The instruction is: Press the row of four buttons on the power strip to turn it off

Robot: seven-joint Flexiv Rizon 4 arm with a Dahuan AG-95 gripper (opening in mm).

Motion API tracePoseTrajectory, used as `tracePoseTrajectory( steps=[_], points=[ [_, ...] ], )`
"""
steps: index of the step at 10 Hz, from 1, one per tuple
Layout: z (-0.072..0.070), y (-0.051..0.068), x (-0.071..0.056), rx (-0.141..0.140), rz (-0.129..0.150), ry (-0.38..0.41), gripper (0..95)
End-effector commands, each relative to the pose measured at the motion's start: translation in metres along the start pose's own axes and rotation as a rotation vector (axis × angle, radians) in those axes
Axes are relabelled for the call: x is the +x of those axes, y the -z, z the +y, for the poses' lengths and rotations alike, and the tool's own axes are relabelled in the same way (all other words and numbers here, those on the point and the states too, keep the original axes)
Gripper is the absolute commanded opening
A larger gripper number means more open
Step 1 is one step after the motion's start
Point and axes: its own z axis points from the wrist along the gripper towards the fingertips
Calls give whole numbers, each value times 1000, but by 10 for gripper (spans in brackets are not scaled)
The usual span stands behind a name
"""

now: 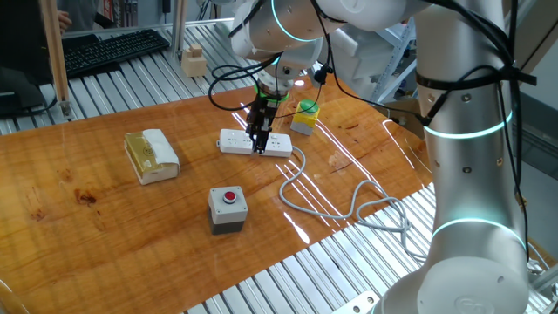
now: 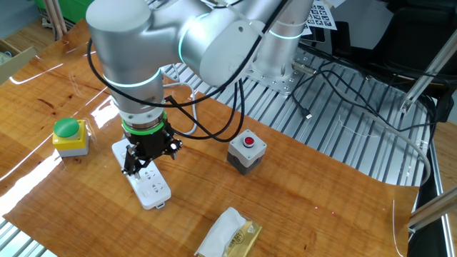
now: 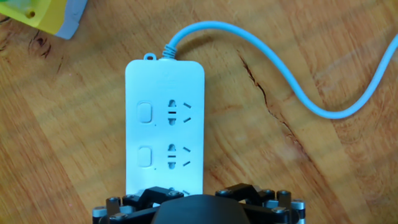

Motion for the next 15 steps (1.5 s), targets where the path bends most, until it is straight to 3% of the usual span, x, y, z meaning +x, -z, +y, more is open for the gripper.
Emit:
tracePoseTrajectory(
  steps=[1, 9, 12, 13, 15],
  points=[
    [-2, 0, 0, -6, -1, -2, 950],
    [-2, -6, 1, -28, 5, 6, 950],
    [-1, -21, 3, -60, 15, 11, 950],
    [-1, -22, 3, -67, 17, 9, 760],
    [0, -24, 3, -77, 15, 8, 760]
  ],
)
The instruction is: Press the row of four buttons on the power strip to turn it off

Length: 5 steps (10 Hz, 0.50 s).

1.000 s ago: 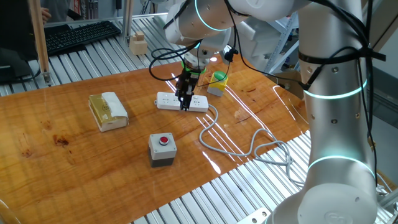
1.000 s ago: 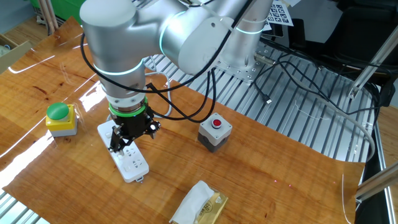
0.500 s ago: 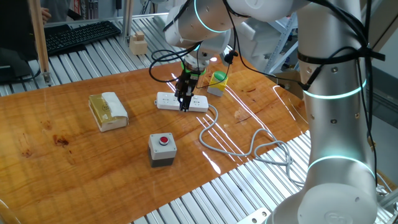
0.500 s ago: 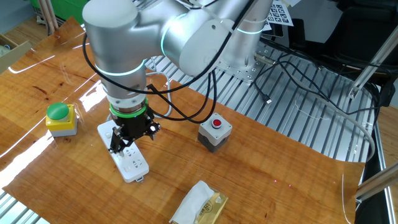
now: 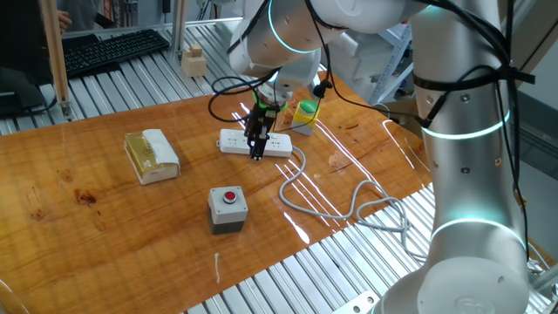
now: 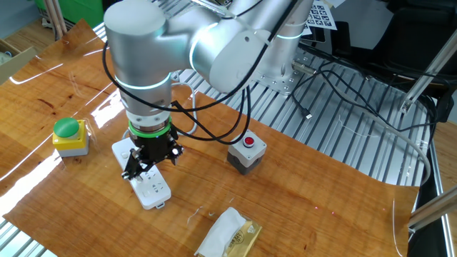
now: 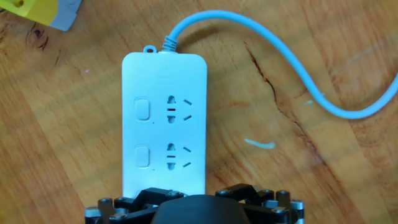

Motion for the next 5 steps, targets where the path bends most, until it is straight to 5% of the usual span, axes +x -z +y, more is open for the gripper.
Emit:
tracePoseTrajectory(
  steps=[1, 2, 3, 5],
  points=[
    [0, -1, 0, 11, -1, -16, 760],
    [1, 4, 0, 24, 4, -19, 760],
    [2, 10, -1, 39, 0, -17, 950],
    [2, 11, -1, 46, -3, -15, 950]
  ],
)
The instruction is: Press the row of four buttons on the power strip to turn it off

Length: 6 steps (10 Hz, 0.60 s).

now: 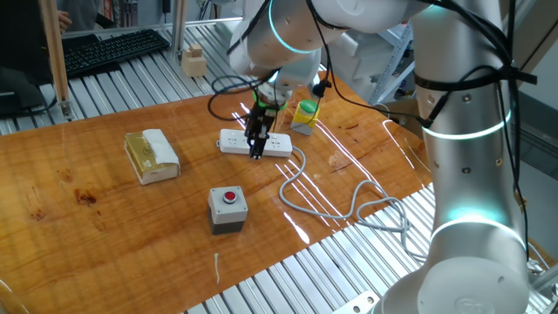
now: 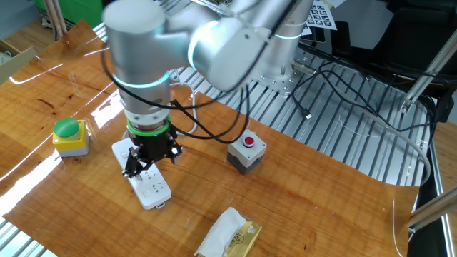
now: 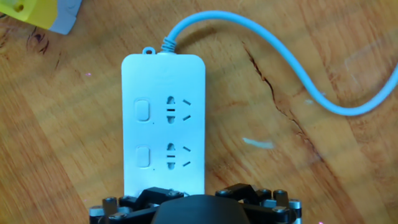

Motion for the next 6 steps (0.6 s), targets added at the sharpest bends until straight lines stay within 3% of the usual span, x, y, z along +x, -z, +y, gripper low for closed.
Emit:
tracePoseTrajectory(
  steps=[1, 6],
  points=[
    [2, -2, 0, -1, -10, -2, 950],
    [1, -2, 0, -3, -11, -5, 950]
  ],
)
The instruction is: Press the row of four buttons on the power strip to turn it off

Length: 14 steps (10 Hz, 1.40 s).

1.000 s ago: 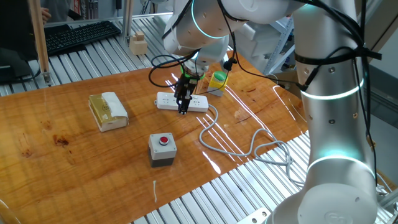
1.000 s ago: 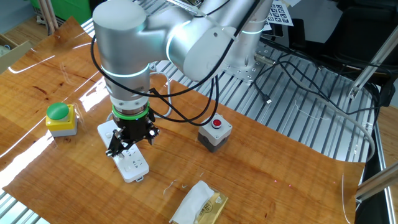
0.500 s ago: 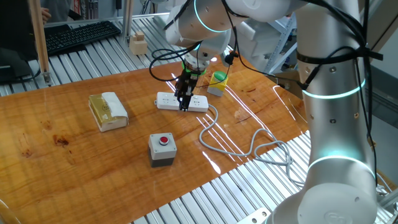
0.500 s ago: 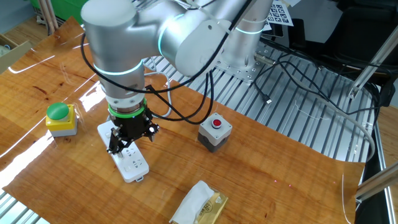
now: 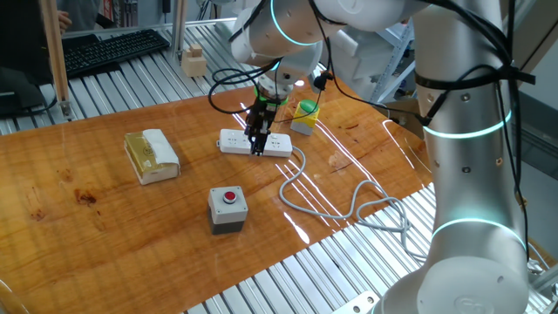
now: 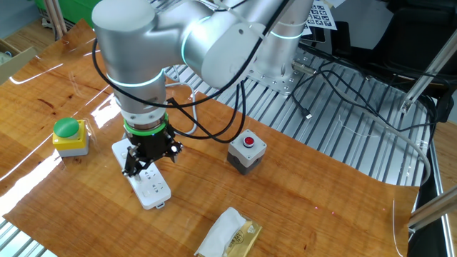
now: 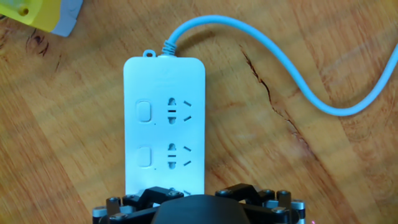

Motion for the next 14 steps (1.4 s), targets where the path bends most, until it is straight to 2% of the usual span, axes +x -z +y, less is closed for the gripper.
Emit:
tracePoseTrajectory(
  steps=[1, 7, 8, 9, 11, 14],
  points=[
    [1, 0, 0, 2, 1, -1, 950],
    [0, -1, 0, -2, 8, 2, 950],
    [-1, -7, 0, -15, 19, 2, 950],
    [-1, -13, 0, -26, 14, 7, 950],
    [-1, -19, 1, -39, 13, 5, 950],
    [-1, -14, 1, -18, 9, 3, 950]
  ],
)
